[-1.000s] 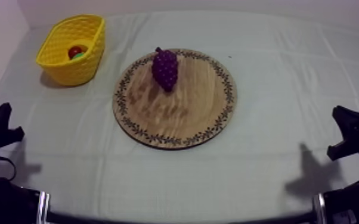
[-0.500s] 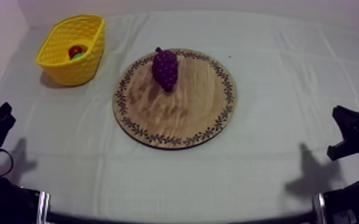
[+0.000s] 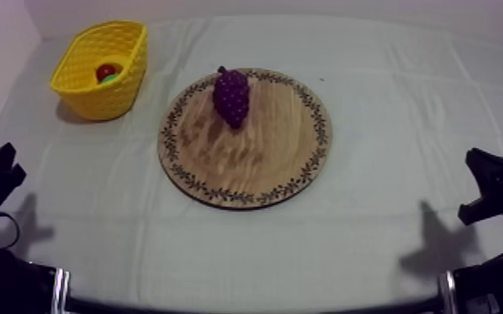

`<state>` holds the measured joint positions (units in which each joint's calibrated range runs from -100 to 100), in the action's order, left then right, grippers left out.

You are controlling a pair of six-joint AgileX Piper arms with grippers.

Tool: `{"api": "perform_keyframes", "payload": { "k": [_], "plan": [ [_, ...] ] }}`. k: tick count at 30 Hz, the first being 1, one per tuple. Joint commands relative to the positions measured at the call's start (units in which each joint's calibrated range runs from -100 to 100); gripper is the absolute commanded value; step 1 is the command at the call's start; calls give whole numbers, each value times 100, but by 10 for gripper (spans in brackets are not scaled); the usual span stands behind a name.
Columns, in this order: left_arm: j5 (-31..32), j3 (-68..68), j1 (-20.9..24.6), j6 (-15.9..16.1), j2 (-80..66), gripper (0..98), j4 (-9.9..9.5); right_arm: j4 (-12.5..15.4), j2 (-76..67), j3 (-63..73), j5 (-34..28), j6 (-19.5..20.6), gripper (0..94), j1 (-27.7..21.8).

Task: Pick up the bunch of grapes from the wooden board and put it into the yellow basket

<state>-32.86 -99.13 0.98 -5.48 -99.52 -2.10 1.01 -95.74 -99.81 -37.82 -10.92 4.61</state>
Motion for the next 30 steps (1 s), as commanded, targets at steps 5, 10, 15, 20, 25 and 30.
{"api": "perform_keyframes", "payload": {
  "k": [5, 10, 15, 20, 25, 30],
  "plan": [
    [44, 757, -127, 425, 648, 0, 69, -1, -1, 3, 0, 0, 4, -2],
    [62, 2133, -258, 616, 1776, 0, 192, -1, -1, 3, 0, -1, 4, -2],
    [-259, 3686, -429, 747, 3130, 0, 312, -1, -1, 3, 0, -1, 4, -2],
    [-687, 5124, -769, 660, 4464, 0, 295, -1, -1, 3, 0, -1, 4, -2],
    [-876, 6066, -1303, 138, 5596, 0, -219, -1, -1, 3, 0, -1, 4, -2],
    [-1253, 6939, -1792, -288, 6658, 0, -650, -1, -1, 3, 0, -4, 4, -2]
  ]
}}
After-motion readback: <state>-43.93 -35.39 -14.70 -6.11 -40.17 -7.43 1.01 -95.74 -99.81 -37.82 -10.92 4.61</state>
